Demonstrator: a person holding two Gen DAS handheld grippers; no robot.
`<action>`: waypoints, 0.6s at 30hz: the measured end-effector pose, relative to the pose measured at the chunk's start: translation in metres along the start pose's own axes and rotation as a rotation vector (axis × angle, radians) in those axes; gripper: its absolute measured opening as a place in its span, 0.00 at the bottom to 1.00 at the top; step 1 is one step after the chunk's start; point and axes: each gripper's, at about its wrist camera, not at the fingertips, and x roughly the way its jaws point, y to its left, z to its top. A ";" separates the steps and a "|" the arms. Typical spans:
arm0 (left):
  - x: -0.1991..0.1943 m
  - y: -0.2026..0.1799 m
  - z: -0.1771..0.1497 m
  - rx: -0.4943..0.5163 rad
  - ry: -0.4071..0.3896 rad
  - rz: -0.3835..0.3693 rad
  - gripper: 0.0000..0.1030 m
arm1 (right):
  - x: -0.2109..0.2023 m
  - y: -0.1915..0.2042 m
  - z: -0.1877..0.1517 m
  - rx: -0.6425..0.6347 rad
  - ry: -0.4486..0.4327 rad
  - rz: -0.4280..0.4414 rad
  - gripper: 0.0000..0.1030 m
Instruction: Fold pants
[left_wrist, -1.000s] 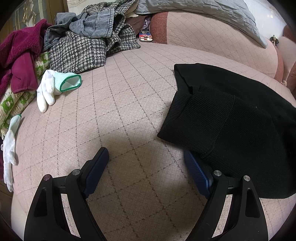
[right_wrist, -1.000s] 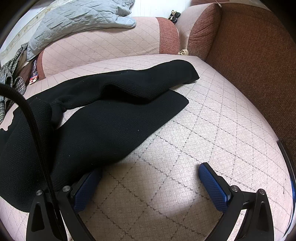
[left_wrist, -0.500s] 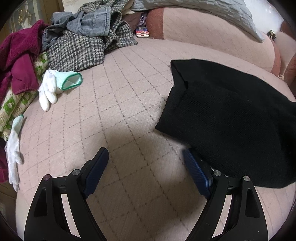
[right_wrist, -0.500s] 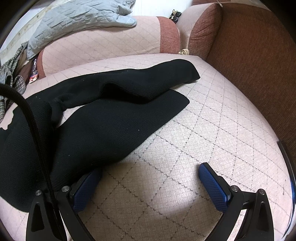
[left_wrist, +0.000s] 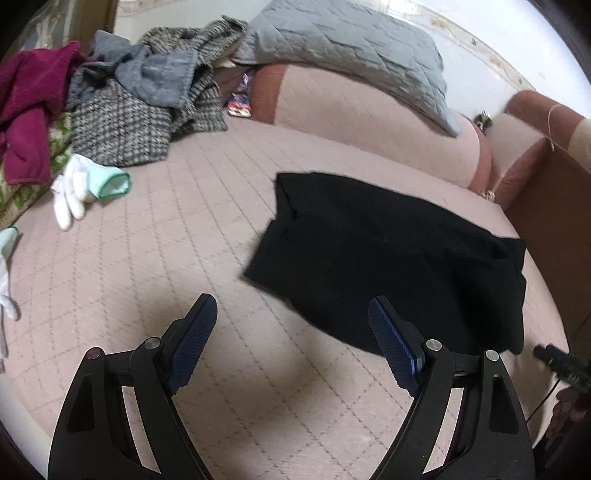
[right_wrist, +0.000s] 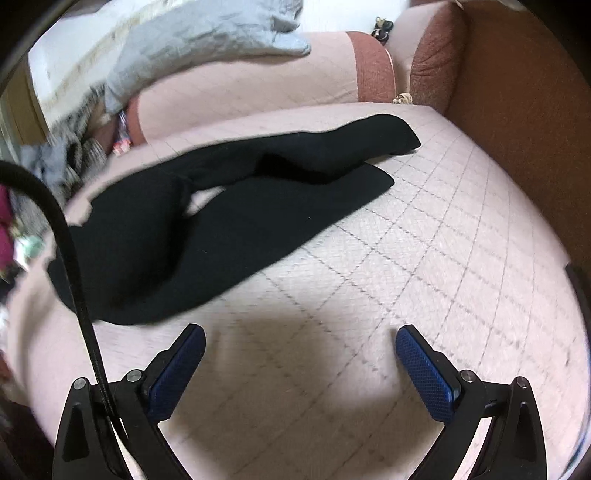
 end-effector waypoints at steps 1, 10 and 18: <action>0.003 0.000 -0.002 -0.004 0.011 -0.002 0.82 | -0.006 -0.003 0.000 0.029 -0.002 0.033 1.00; 0.032 0.000 -0.001 -0.108 0.096 -0.048 0.82 | -0.002 -0.032 0.033 0.135 -0.052 0.125 0.98; 0.054 -0.014 0.001 -0.102 0.136 -0.061 0.82 | 0.036 -0.055 0.057 0.187 0.015 0.117 0.84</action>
